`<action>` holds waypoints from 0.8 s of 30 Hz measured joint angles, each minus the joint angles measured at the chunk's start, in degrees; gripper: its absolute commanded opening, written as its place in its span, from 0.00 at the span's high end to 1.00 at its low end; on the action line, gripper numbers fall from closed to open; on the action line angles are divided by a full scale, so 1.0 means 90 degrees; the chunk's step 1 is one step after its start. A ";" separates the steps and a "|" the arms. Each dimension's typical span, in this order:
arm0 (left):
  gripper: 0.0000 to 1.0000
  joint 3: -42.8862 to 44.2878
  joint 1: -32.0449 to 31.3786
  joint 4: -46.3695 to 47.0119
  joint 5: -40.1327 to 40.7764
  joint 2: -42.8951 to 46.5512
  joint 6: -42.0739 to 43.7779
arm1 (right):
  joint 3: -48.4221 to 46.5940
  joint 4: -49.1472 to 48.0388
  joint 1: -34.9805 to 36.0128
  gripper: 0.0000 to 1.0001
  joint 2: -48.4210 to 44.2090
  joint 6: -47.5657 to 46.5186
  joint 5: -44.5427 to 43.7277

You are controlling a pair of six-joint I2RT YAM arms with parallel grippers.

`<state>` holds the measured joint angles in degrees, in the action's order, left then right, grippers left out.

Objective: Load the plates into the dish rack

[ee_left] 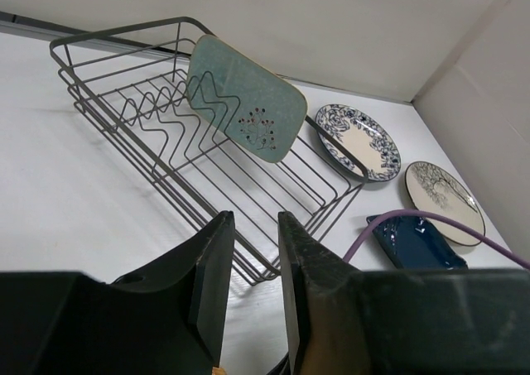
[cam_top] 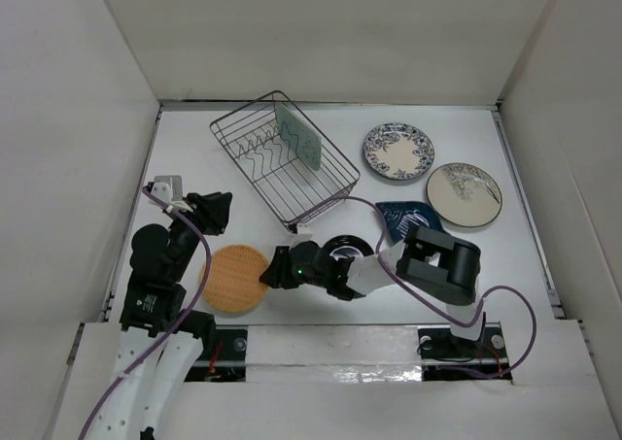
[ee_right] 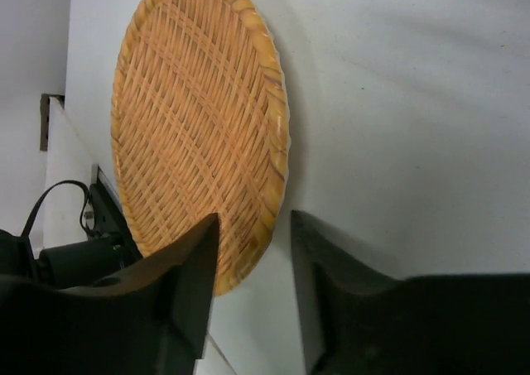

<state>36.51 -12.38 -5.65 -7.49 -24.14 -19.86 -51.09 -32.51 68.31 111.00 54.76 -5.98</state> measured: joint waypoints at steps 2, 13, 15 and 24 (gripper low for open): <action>0.73 0.0002 0.0000 0.0000 0.0000 0.0000 -0.0002 | 0.0000 -0.0170 0.0000 0.79 0.0131 0.0214 -0.0007; 0.69 0.0000 0.0000 -0.0002 0.0002 0.0068 0.0000 | 0.0454 -0.0522 0.0425 1.00 -0.0457 0.0389 -0.0828; 0.66 0.0000 0.0000 0.0000 0.0002 0.0078 0.0005 | 0.0583 -0.0240 0.0551 1.00 -0.0984 0.0056 -0.1163; 0.52 0.0000 0.0000 -0.0022 0.0027 0.0221 0.0015 | -0.0124 0.0571 -0.0687 1.00 -0.2679 -0.2076 -0.2086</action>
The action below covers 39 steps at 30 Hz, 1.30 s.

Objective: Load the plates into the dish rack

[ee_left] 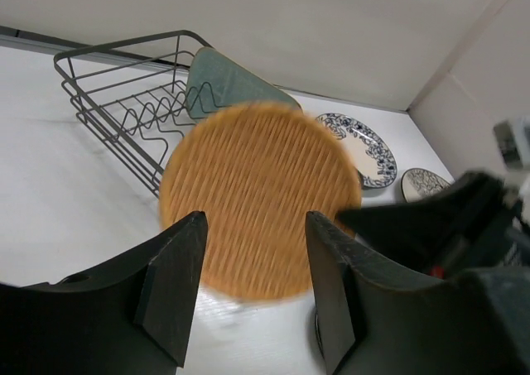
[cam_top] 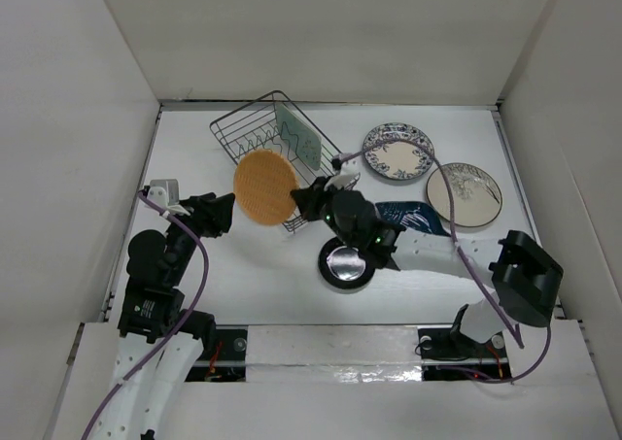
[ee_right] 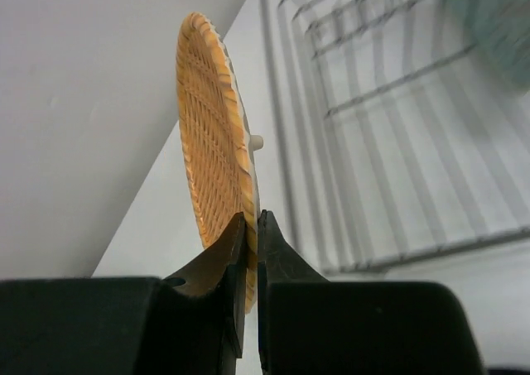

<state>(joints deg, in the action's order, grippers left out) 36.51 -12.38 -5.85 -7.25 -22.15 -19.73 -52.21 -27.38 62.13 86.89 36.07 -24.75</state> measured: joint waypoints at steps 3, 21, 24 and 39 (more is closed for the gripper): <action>0.50 0.0000 0.0000 0.0000 -0.0007 0.0017 -0.0002 | -0.0600 0.0158 -0.0690 1.00 0.0070 -0.0806 -0.0165; 0.50 0.0000 0.0000 -0.0002 -0.0153 0.0019 -0.0002 | -0.6147 0.1960 -0.2103 1.00 0.3993 -0.5603 -0.0294; 0.50 0.0002 0.0000 0.0000 -0.0168 0.0012 -0.0002 | -0.6275 0.2188 -0.2091 1.00 0.4240 -0.5838 -0.0338; 0.50 0.0002 0.0000 0.0000 -0.0170 -0.0063 -0.0002 | -0.6302 0.2426 -0.2067 0.95 0.4578 -0.5027 -0.0328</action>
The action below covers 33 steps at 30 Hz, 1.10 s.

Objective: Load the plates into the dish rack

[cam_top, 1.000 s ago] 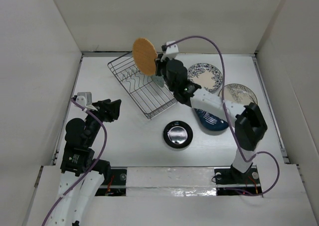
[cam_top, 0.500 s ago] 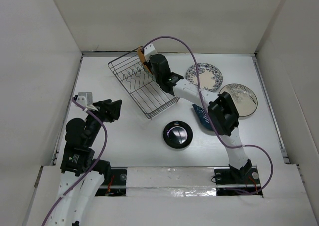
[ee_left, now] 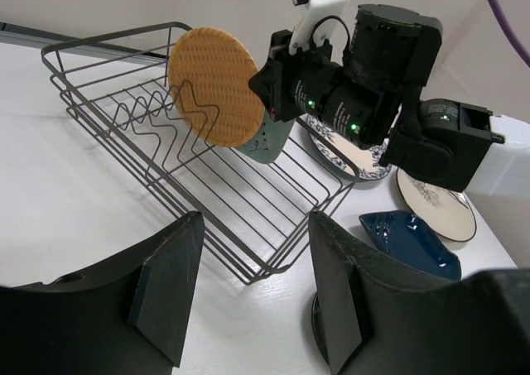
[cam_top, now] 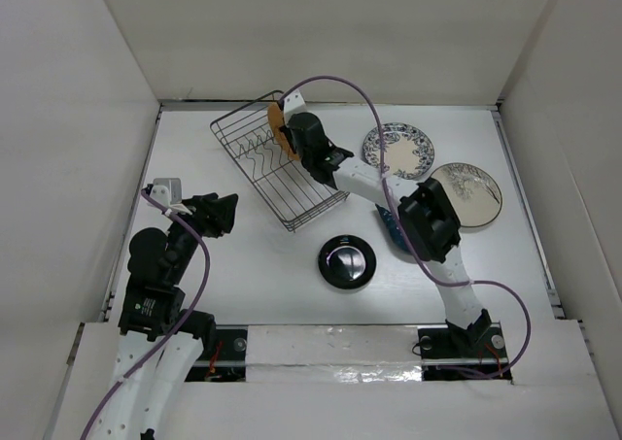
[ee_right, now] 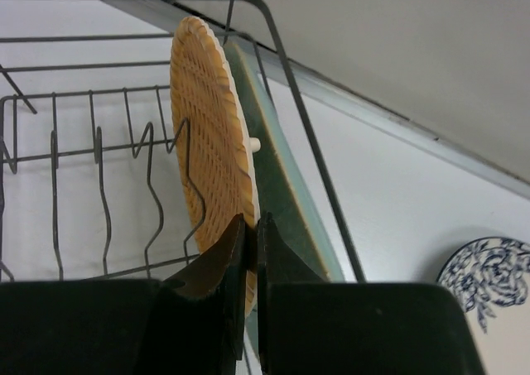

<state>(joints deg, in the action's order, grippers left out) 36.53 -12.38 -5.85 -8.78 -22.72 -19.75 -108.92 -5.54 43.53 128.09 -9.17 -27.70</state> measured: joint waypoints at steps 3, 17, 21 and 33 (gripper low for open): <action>0.50 0.0000 0.0000 0.0000 0.0000 0.0000 0.0000 | 0.0029 0.0063 0.0039 0.78 0.0034 0.0335 -0.0019; 0.54 -0.0002 0.0000 -0.0002 0.0010 -0.0005 -0.0002 | 0.2217 0.0007 0.0134 0.83 -0.2545 0.1455 0.0146; 0.69 -0.0002 0.0000 0.0000 0.0029 0.0002 0.0002 | 0.4364 -0.0709 0.0153 1.00 -0.4680 0.2210 0.0483; 0.99 -0.0002 0.0000 0.0002 0.0024 0.0102 0.0024 | 0.9437 0.0930 0.0260 0.40 -0.8612 0.5013 0.1294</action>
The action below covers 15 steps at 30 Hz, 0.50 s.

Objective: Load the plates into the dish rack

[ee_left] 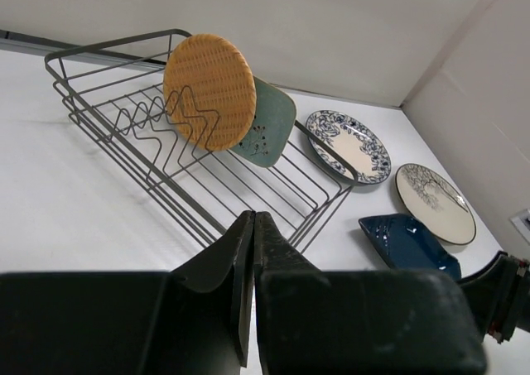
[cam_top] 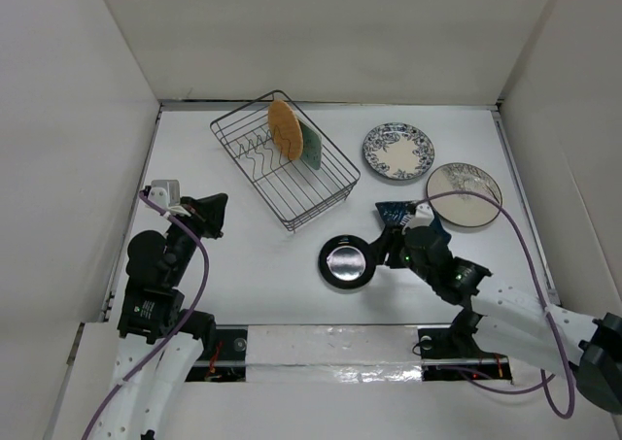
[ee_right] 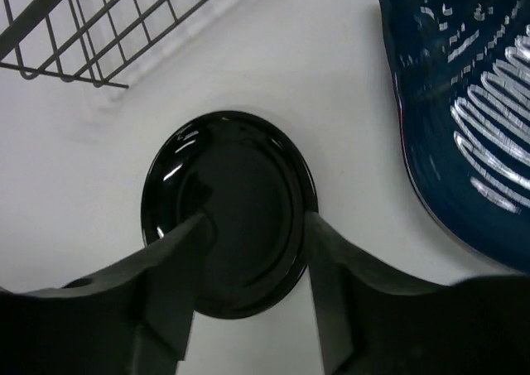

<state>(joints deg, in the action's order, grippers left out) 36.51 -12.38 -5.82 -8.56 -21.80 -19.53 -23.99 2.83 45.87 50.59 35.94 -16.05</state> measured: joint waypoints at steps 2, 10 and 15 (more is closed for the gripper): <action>0.91 0.0000 0.0000 -0.0002 0.0000 0.0010 0.0000 | 0.0204 0.0199 -0.0010 0.35 -0.0289 0.0347 0.0117; 0.76 0.0000 0.0000 -0.0002 -0.0007 0.0019 0.0000 | 0.0855 -0.0333 -0.0512 0.38 0.0571 0.1151 0.1083; 0.74 0.0000 0.0000 -0.0005 -0.0027 0.0019 0.0000 | 0.1078 -0.1622 -0.0644 0.62 0.1447 0.1549 0.1647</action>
<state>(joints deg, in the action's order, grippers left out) 36.51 -12.38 -5.87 -8.80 -21.63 -19.53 -14.28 -11.77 40.07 63.61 49.89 -1.23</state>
